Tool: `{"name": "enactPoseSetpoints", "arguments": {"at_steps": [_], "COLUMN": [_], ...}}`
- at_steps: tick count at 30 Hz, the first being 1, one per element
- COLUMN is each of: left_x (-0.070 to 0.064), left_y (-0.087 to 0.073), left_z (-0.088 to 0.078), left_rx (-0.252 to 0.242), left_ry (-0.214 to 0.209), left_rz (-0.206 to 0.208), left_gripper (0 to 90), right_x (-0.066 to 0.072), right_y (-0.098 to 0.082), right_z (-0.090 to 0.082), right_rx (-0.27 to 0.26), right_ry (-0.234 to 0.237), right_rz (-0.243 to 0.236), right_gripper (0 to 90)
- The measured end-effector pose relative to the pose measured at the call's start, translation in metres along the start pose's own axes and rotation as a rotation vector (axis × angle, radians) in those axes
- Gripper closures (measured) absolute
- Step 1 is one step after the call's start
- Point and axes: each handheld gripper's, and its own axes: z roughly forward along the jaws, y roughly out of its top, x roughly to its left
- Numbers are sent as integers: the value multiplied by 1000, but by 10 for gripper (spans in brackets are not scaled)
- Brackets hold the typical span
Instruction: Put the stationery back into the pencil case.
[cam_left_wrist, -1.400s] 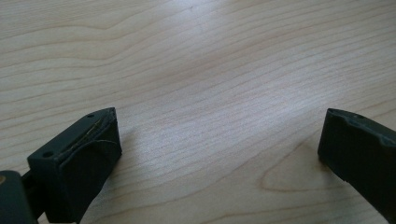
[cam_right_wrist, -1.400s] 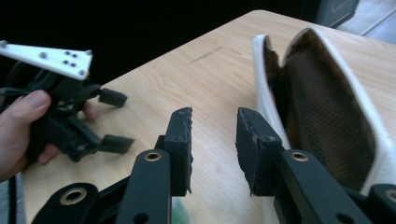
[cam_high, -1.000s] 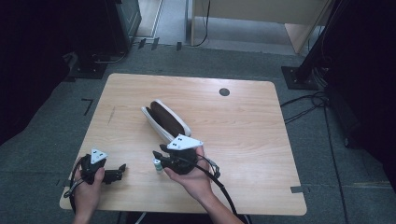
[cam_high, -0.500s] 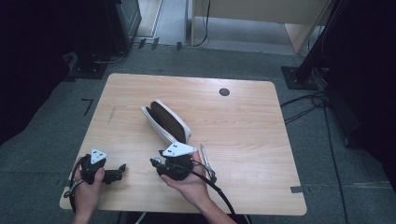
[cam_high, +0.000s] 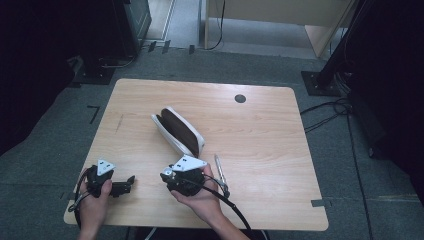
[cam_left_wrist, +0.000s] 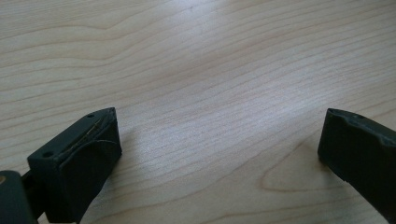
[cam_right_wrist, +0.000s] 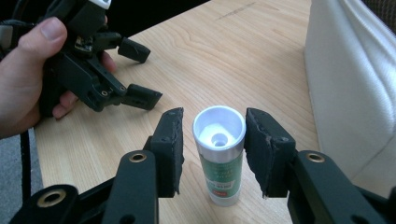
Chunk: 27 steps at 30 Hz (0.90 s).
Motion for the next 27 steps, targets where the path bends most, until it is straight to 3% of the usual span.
{"name": "enactPoseSetpoints", "arguments": {"at_steps": [11,27], "left_x": [0,0], "left_y": [0,0], "left_z": [0,0], "left_rx": [0,0], "left_ry": [0,0], "left_rz": [0,0], "left_gripper": [0,0], "right_x": [1,-3], "right_y": [-4,3], "right_z": [4,-8], "right_rx": [17,-7], "right_ry": [-35,-43], "right_rz": [-34,-22], "right_gripper": [659,665]}}
